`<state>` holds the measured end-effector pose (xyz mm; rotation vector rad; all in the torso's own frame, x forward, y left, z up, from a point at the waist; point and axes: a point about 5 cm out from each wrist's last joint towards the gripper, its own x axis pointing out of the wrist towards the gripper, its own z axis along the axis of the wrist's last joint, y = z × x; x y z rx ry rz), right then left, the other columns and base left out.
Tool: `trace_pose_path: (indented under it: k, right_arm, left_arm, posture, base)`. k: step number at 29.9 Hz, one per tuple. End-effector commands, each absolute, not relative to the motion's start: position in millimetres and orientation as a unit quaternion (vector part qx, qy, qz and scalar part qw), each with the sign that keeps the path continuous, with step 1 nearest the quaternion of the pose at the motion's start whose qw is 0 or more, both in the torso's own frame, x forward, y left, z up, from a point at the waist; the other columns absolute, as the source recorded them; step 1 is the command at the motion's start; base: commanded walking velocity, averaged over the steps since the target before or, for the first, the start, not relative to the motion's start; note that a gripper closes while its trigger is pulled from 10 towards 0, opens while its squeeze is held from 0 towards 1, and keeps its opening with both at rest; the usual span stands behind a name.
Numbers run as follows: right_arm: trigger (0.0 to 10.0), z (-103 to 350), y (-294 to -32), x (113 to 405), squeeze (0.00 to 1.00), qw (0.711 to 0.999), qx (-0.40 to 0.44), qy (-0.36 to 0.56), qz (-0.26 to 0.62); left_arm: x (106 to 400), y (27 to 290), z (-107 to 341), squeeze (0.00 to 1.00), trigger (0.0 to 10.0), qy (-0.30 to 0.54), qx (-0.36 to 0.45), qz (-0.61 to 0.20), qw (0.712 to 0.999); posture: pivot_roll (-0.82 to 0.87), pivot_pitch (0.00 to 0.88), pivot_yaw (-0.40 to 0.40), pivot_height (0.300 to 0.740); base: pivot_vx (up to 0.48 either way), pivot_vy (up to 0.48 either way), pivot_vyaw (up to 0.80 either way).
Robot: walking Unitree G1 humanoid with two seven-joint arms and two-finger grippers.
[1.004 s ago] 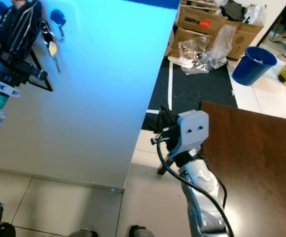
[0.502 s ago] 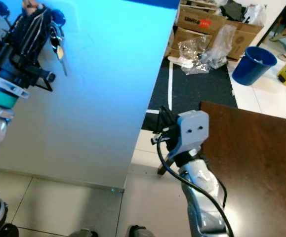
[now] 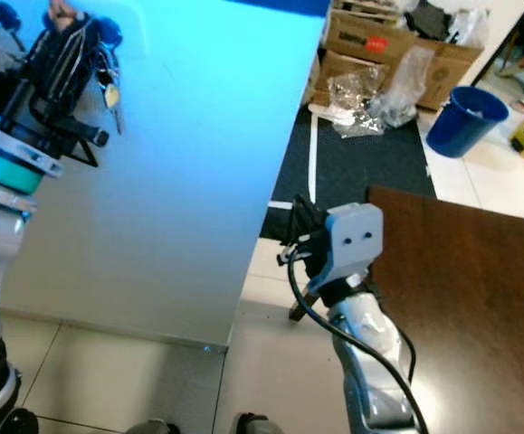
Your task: Hang keys on a hook
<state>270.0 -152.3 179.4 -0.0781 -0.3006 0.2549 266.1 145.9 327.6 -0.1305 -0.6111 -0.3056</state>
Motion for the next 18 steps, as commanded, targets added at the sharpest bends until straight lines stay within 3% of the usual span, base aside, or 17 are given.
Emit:
trace_pose_path:
  k: [1,6,7,9,10,11,12,16,17,18]
  right_arm:
    - [10.0,174.8,-154.3,266.7,0.00,0.982,-0.037,-0.142,0.122]
    - [10.0,174.4,-154.6,266.1,0.00,0.982,-0.037,-0.141,0.121]
    - [10.0,174.4,-154.4,266.2,0.00,0.982,-0.037,-0.140,0.123]
    - [10.0,174.4,-154.4,266.2,0.00,0.982,-0.037,-0.140,0.123]
    - [10.0,174.3,-153.7,266.5,0.00,0.982,-0.037,-0.140,0.124]
    - [10.0,174.3,-153.7,266.5,0.00,0.982,-0.037,-0.140,0.124]
    - [10.0,174.9,-152.6,267.2,0.00,0.981,-0.036,-0.141,0.127]
    - [10.0,176.8,-150.4,267.8,0.00,0.980,-0.035,-0.145,0.131]
    - [10.0,179.0,-148.6,267.1,0.00,0.978,-0.040,-0.149,0.137]
    - [10.0,180.5,-146.2,264.8,0.00,0.976,-0.048,-0.151,0.151]
  left_arm:
    - [272.4,149.7,303.5,0.00,10.0,-0.251,-0.036,-0.132,0.958]
    - [270.1,154.8,285.8,0.00,10.0,-0.221,-0.018,-0.120,0.968]
    - [268.0,155.7,282.8,0.52,10.0,-0.216,-0.015,-0.120,0.969]
    - [268.0,155.7,282.8,0.52,10.0,-0.216,-0.015,-0.120,0.969]
    - [265.4,155.7,279.5,0.76,10.0,-0.212,-0.011,-0.123,0.969]
    - [265.4,155.7,279.5,0.76,10.0,-0.212,-0.011,-0.123,0.969]
    - [262.1,156.2,277.3,1.00,10.0,-0.208,-0.010,-0.127,0.970]
    - [256.6,157.6,274.9,1.00,10.0,-0.203,-0.005,-0.135,0.970]
    - [252.9,158.9,273.6,0.00,10.0,-0.198,-0.005,-0.145,0.969]
    - [246.1,163.3,269.0,0.00,10.0,-0.185,-0.001,-0.161,0.969]
  posture:
    - [0.03,0.098,0.010,0.740]
    - [0.03,0.100,0.010,0.740]
    - [0.04,0.105,0.005,0.740]
    - [0.04,0.105,0.005,0.740]
    - [0.04,0.105,0.005,0.740]
    - [0.04,0.105,0.005,0.740]
    - [0.04,0.105,0.005,0.740]
    - [0.06,0.112,0.005,0.740]
    - [0.06,0.116,0.010,0.740]
    - [0.06,0.121,0.016,0.740]
  base:
    - [0.000,0.000,0.00]
    - [0.000,0.000,0.00]
    - [0.000,0.000,0.00]
    - [0.000,0.000,0.00]
    - [0.000,0.000,0.00]
    - [0.000,0.000,0.00]
    - [0.000,0.000,0.00]
    - [0.000,0.000,0.00]
    - [0.000,0.000,0.00]
    - [0.000,0.000,0.00]
